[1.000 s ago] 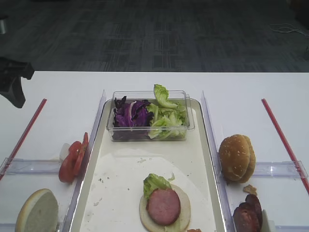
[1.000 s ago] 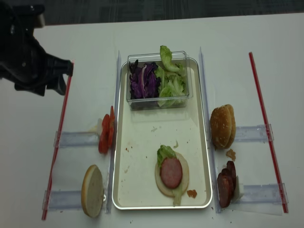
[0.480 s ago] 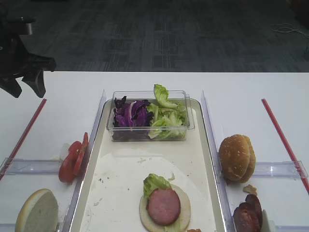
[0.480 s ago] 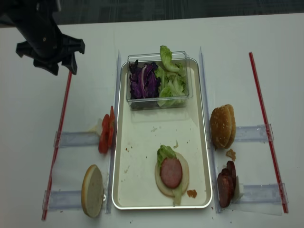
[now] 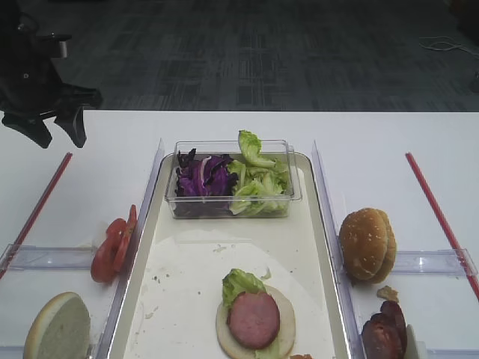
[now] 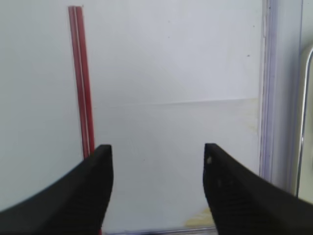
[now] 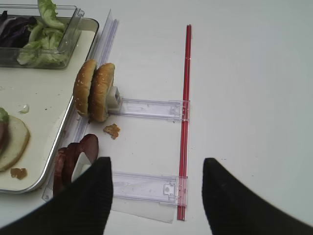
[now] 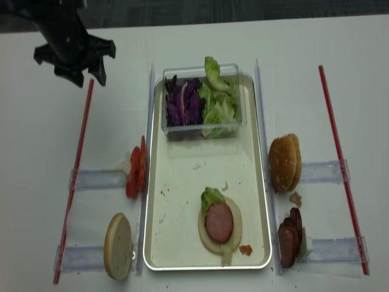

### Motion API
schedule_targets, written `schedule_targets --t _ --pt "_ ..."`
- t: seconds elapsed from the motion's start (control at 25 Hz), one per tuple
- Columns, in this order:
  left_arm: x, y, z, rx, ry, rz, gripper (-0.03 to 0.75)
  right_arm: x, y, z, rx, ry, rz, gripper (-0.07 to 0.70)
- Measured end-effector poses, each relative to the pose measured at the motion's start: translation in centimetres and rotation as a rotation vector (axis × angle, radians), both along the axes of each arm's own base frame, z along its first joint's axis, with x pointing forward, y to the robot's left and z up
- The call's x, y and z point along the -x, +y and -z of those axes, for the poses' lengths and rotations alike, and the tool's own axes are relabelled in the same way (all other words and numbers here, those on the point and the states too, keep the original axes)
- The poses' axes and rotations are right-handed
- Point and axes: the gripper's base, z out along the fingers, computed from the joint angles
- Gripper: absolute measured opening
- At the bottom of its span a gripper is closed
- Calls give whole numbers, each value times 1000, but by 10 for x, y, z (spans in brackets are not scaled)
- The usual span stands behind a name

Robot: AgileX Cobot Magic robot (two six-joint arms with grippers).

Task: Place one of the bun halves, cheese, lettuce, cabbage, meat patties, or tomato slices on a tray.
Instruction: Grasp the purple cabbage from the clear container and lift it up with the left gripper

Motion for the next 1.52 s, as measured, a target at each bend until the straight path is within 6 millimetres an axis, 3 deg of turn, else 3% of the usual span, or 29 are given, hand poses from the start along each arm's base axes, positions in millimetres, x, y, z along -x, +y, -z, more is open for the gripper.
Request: schedule_targets --t 0.4,1.0,1.52 --pt "-1 -9 6 35 26 -35 391 0 0 0 0 0 0 428" --pt "9 -94 5 65 -22 65 391 0 0 0 0 0 0 427" --pt "19 -141 4 115 -66 127 379 0 0 0 0 0 0 427"
